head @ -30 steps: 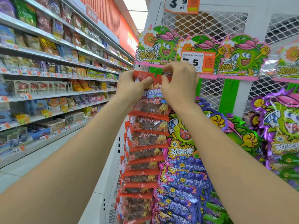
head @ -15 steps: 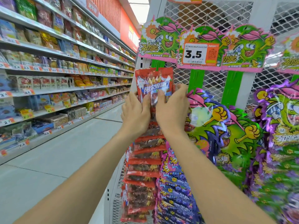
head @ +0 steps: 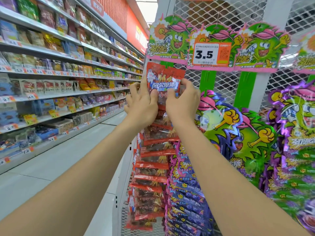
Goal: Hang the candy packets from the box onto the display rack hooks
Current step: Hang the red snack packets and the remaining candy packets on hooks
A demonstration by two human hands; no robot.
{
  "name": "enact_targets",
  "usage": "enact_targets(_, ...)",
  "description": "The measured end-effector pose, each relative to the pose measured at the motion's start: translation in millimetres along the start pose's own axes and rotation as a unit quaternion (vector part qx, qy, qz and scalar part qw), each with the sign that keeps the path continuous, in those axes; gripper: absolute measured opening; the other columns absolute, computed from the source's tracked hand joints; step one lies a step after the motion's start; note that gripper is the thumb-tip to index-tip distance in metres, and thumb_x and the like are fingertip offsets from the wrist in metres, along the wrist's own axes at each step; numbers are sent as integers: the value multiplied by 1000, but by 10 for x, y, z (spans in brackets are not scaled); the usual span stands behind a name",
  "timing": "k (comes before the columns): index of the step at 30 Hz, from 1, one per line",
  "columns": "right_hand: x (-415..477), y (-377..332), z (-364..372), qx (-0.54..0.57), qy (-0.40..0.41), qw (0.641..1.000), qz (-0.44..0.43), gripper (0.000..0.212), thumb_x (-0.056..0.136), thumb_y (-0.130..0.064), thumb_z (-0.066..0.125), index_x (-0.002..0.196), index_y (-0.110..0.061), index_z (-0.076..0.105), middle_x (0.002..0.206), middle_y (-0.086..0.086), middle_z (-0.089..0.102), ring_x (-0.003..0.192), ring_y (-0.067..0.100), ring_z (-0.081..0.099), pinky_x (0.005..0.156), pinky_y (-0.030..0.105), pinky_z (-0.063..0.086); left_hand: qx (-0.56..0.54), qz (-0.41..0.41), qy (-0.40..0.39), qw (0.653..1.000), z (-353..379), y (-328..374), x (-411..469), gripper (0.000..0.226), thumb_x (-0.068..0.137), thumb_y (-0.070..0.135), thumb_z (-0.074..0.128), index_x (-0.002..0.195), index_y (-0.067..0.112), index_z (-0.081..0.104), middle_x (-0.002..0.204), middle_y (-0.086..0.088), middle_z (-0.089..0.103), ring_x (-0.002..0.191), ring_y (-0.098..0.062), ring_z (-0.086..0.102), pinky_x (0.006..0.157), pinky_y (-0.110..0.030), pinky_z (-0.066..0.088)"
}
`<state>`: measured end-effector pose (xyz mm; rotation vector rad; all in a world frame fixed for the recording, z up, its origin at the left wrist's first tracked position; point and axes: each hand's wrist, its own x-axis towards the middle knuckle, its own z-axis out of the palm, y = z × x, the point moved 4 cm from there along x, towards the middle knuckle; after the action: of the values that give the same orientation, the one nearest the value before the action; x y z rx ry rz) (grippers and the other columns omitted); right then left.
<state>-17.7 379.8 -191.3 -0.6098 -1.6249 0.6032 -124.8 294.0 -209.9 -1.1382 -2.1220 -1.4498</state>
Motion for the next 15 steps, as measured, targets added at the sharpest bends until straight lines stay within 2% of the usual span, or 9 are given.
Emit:
enact_targets(2,55,2,-27,-9,13,1000,-8,48,97,-24,71,143,-15,57,128,6,63,117,17,53,89,17,32,9,-4,1,1000,-3,19,20,59,112,46,28,166,37,7,155,-3,22,137,-37,30,115,-59,24)
enact_targets(4,23,53,-23,-15,13,1000,-12,45,96,-24,72,139,-16,60,123,5,66,118,22,58,96,28,40,17,-13,4,1000,39,-10,-38,59,112,46,28,166,36,7,156,-3,21,138,-36,29,114,-58,23)
enact_targets(7,-82,194,-8,-30,18,999,-13,36,98,-33,69,130,-16,64,112,4,69,110,25,61,87,29,37,-2,-23,5,1000,147,-111,-173,60,111,48,29,166,38,5,157,-2,20,139,-36,28,114,-57,23)
enact_targets(10,-165,246,-56,-64,28,998,-11,37,101,-45,62,114,-11,70,99,5,72,97,25,63,75,28,31,-58,-16,5,998,150,-161,-200,66,111,51,32,167,33,3,159,-5,19,147,-36,21,121,-54,18)
enact_targets(13,-267,232,-82,-61,0,998,-30,33,103,-42,59,91,-13,69,76,-1,67,73,20,59,66,33,31,-107,-5,-4,994,121,-256,-298,68,111,56,30,168,30,3,168,-2,18,158,-18,7,127,-44,6)
enact_targets(15,-330,294,-30,-31,-38,998,-37,23,103,-37,59,102,-17,71,86,-3,71,83,20,65,74,36,47,-135,4,-20,991,103,-346,-416,67,110,60,27,168,35,4,171,9,15,158,-5,4,129,-41,5)
